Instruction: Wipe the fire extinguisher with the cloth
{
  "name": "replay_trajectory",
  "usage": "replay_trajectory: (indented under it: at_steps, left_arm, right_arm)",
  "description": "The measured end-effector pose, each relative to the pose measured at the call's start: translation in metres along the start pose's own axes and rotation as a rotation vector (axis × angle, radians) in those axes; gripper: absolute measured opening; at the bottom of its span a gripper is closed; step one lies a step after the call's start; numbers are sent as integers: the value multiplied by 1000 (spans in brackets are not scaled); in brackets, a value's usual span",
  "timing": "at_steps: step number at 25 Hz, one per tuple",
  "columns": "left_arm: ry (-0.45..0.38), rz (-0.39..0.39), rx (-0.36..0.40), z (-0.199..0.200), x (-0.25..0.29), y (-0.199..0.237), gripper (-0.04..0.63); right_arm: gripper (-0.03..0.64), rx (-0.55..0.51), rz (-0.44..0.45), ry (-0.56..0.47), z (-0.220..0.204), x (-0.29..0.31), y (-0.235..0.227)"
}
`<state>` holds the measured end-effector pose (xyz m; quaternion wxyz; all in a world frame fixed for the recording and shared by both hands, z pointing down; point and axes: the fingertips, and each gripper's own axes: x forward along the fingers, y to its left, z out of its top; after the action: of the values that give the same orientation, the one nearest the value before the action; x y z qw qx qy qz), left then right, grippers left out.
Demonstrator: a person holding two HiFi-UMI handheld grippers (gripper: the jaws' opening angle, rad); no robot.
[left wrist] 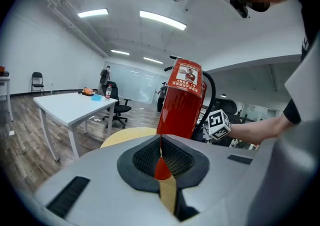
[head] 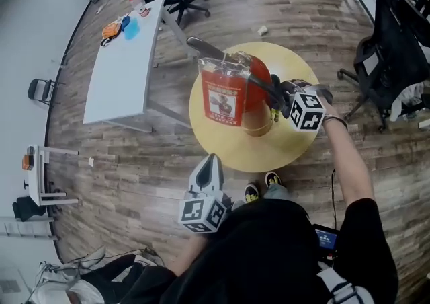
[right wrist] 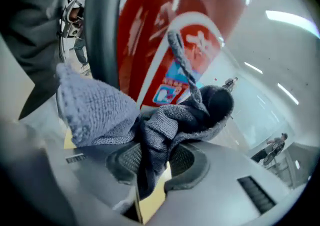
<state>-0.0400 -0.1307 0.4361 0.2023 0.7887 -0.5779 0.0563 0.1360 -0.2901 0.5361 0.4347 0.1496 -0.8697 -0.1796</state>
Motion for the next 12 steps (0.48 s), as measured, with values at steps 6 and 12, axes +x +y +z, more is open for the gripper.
replay_trajectory:
  at_steps: [6,12]
  left_arm:
    - [25,77,5,-9,1,6,23]
    - [31,110,-35,-16,6,10,23]
  right_arm:
    - [97,151,-3,-162,-15,18,-8]
    - [97,-228,-192,-154,35,-29,-40]
